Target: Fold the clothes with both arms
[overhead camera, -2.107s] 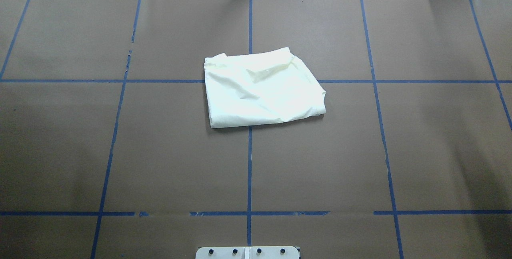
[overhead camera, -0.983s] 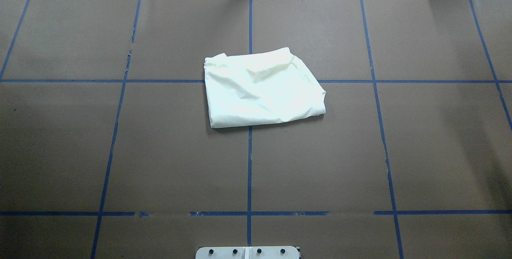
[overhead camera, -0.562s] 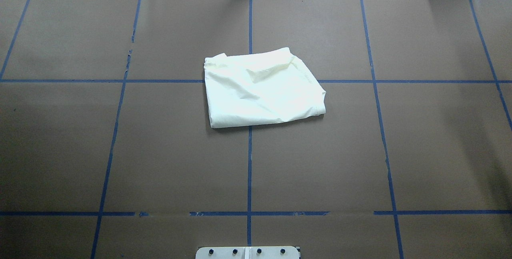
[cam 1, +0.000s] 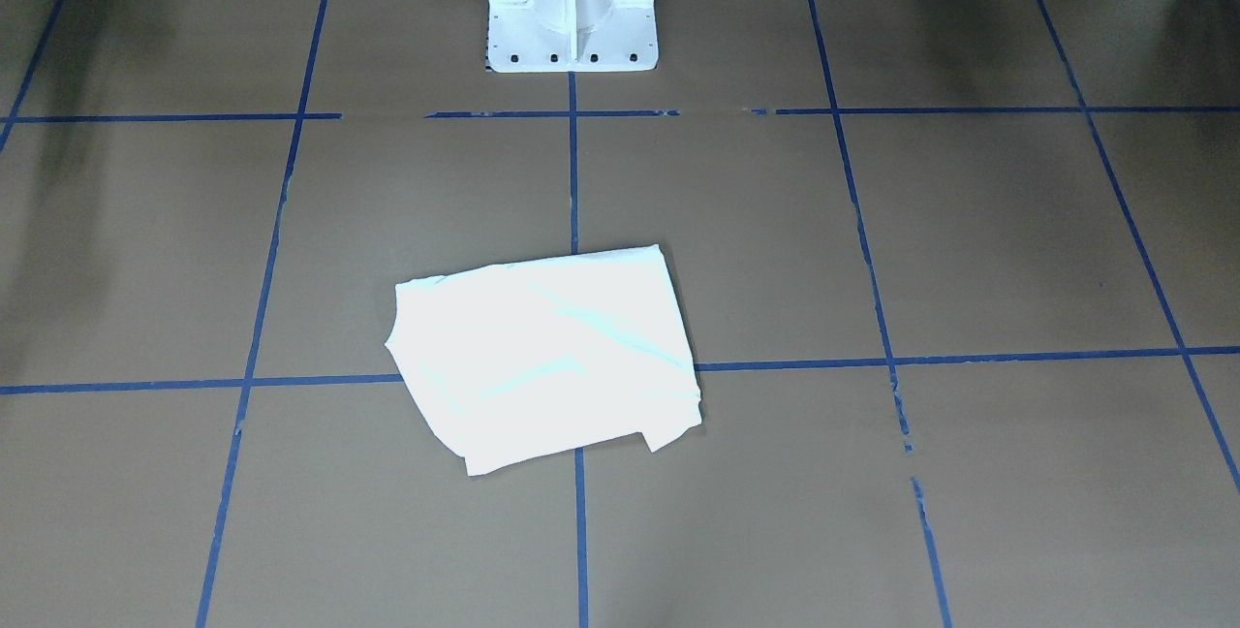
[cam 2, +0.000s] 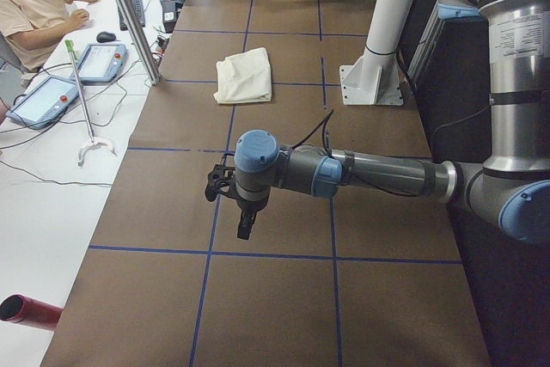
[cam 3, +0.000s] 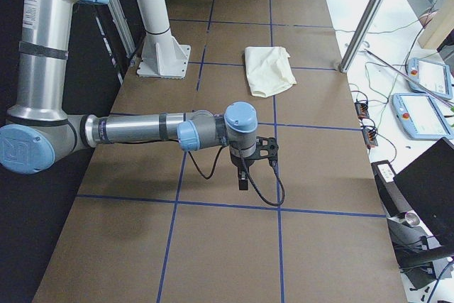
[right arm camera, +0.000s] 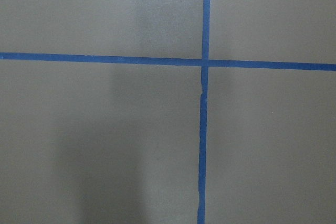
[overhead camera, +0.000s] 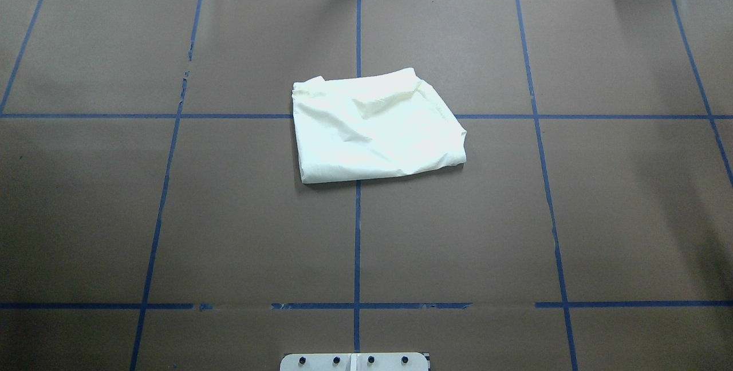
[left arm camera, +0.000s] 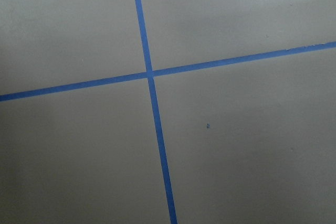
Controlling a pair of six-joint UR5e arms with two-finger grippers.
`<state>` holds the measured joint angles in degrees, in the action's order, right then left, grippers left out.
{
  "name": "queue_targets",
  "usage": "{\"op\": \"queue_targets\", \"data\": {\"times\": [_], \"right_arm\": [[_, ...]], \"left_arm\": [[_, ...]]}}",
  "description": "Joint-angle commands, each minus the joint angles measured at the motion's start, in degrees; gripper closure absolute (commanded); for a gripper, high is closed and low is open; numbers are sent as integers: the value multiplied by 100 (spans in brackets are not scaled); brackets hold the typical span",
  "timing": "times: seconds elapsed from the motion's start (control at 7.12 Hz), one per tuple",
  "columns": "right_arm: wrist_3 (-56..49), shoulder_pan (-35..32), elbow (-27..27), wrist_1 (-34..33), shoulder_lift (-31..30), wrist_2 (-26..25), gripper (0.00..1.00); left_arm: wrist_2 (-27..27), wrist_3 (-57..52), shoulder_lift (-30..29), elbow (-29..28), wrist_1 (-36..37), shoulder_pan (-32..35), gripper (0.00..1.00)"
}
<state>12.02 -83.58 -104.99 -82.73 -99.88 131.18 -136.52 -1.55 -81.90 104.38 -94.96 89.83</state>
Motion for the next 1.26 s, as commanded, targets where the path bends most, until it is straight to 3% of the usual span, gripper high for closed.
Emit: {"op": "queue_targets", "data": {"times": [0.0,1.12], "right_arm": [[19,0,5,2,13,30,0],[19,0,14,11,-5,13,0]], "left_arm": [[-32,-3,-10,21,-5,0,0],[29,-47,-142,135,21,0,0]]}}
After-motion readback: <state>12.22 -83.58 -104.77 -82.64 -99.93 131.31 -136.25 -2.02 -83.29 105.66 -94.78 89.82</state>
